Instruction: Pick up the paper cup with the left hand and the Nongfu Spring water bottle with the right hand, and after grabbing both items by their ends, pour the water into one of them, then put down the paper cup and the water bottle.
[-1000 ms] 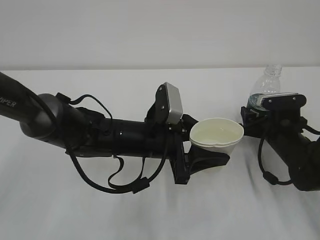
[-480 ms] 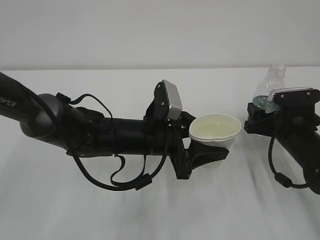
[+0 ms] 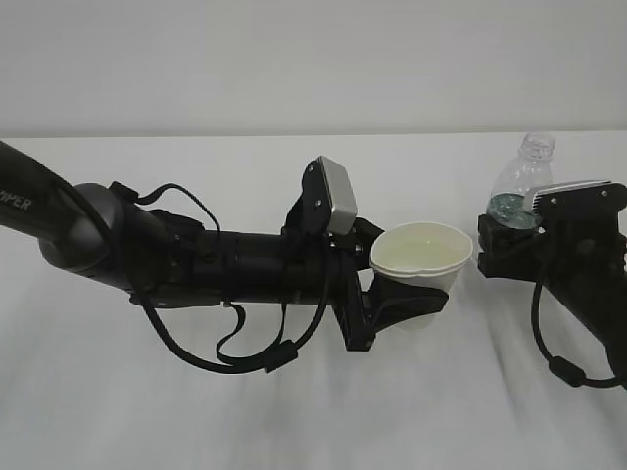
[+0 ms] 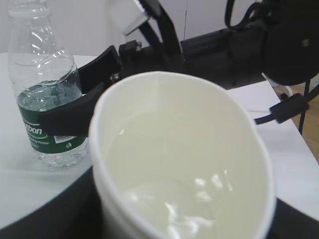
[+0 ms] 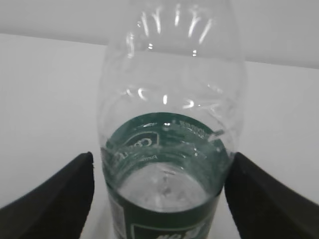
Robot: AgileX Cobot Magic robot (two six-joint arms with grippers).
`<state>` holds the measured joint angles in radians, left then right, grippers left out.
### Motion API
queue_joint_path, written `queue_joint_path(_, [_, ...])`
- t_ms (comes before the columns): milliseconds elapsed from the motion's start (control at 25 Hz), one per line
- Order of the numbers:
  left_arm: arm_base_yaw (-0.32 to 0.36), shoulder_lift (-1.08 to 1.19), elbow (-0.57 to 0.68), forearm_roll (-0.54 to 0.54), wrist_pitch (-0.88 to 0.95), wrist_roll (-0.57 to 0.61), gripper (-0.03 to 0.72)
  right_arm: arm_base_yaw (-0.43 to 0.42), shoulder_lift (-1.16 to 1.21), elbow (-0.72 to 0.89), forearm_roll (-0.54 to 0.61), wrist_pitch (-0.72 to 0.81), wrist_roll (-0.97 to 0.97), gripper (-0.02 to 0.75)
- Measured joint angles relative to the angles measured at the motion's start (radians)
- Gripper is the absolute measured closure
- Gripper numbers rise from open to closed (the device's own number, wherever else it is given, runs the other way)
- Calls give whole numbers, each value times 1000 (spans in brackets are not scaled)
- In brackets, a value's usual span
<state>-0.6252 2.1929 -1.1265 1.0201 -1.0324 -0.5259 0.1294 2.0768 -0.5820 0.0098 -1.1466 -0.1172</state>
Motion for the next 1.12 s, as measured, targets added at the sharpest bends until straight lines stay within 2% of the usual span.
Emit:
queue_joint_path(360, [0, 0, 0, -5, 0, 0, 238, 0, -176, 150, -2, 0, -2, 128])
queue_joint_path(840, [2, 0, 0, -99, 15, 28, 238, 0, -470, 379, -10, 0, 86, 132])
queue_joint_path(1120, [35, 0, 0, -143, 25, 30, 238, 0, -570, 437, -22, 0, 94, 142])
